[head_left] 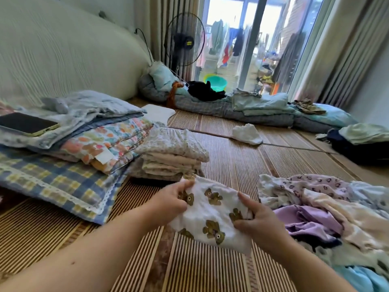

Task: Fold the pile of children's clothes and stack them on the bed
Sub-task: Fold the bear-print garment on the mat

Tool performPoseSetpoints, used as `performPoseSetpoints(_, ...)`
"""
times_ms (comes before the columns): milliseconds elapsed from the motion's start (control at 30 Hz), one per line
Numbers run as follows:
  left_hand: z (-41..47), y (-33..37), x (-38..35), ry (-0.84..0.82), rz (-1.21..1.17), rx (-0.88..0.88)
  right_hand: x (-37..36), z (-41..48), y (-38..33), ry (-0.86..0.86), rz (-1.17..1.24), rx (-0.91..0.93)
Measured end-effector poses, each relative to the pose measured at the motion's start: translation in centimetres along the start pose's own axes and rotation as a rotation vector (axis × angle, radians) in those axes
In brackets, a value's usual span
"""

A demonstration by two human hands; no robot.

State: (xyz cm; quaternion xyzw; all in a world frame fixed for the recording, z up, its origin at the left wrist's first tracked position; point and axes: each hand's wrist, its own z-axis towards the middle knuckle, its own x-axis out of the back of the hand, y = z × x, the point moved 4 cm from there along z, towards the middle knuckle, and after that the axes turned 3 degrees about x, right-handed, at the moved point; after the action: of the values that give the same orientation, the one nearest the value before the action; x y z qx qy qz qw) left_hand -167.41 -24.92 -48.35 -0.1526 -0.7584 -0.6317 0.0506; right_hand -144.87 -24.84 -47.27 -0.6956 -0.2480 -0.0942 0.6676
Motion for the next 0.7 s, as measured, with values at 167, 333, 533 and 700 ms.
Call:
performPoseSetpoints(167, 3.0, 6.3, 8.0, 0.146, -0.161, -0.128, 1.1, 7.5, -8.4, 0.063, -0.088, 0.259)
performPoseSetpoints(333, 9.4, 9.3, 15.6, 0.344, -0.114, -0.216, -1.0, 17.2, -14.0, 0.074, -0.094, 0.359)
performPoseSetpoints(533, 18.0, 5.9, 19.3, 0.421, 0.104, -0.129, -4.4, 27.3, -13.6, 0.017, -0.246, 0.344)
performPoseSetpoints(700, 21.2, 2.4, 19.4, 0.415, 0.350, 0.075, -4.3, 30.8, -10.9, 0.100, -0.255, 0.232)
